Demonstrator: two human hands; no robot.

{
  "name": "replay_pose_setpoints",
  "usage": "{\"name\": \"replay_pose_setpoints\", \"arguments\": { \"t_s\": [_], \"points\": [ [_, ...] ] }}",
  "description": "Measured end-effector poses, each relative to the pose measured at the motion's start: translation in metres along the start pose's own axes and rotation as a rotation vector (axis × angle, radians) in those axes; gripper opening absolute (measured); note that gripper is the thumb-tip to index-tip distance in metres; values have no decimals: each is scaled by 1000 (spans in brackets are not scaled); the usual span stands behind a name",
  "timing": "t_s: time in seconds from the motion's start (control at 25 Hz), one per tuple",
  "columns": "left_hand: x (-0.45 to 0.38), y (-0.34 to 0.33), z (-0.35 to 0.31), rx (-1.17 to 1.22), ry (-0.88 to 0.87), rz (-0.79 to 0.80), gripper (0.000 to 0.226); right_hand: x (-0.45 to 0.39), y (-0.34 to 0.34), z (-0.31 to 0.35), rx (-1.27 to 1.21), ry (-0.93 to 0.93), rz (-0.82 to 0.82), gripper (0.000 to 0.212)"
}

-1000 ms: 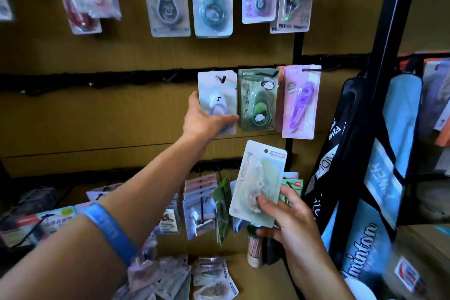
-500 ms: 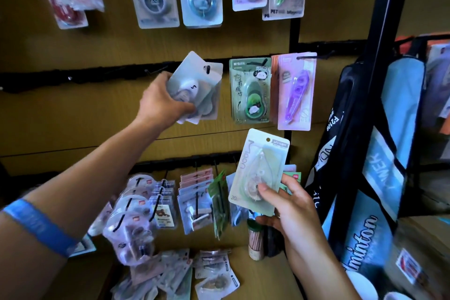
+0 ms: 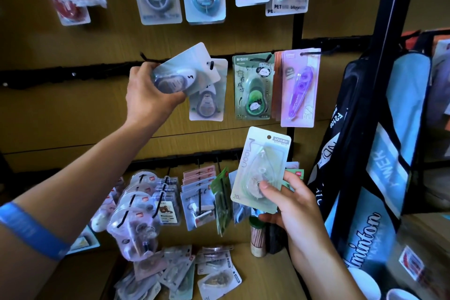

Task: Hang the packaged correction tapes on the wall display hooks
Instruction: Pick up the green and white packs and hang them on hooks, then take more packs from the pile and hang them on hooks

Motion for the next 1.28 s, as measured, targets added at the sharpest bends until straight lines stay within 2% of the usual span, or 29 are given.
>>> {"name": "replay_pose_setpoints", "arguments": {
  "t_s": [0.12, 0.2, 0.32, 0.52, 0.64, 0.76, 0.88, 1.12, 1.28],
  "points": [
    [1, 0, 3, 11, 34, 23, 71, 0, 0, 1, 6, 0, 2, 26],
    [7, -3, 4, 66, 112, 130, 67, 0, 0, 1, -4, 4, 4, 25],
    [32, -10, -3, 267, 208, 331, 56, 1, -2, 3, -28, 18, 5, 25],
    [88, -6, -16, 650, 346, 383, 54, 2, -6, 7, -105, 58, 23, 24],
    [112, -4, -28, 847, 411, 445, 34, 3, -8, 11, -165, 108, 52, 26],
    [112, -12, -31, 731, 413, 440, 26, 6, -9, 12, -146, 119, 49, 31],
    [106, -27, -33, 549, 283, 423, 23, 8, -9, 11, -149, 113, 20, 26],
    [95, -58, -31, 413, 224, 397, 24, 9, -6, 19, -160, 137, -21, 26],
    [91, -60, -35, 4, 176, 384, 51, 7, -5, 14, -119, 119, -42, 32]
  ]
}}
Point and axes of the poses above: each hand's wrist, its own x-axis away from the middle knuckle, its own y-axis out of the back of the hand, z = x × y, the point moved 2 cm from there along -x, towards the middle knuckle, and after that the axes turned 3 degrees about x, right-handed, at the moved point
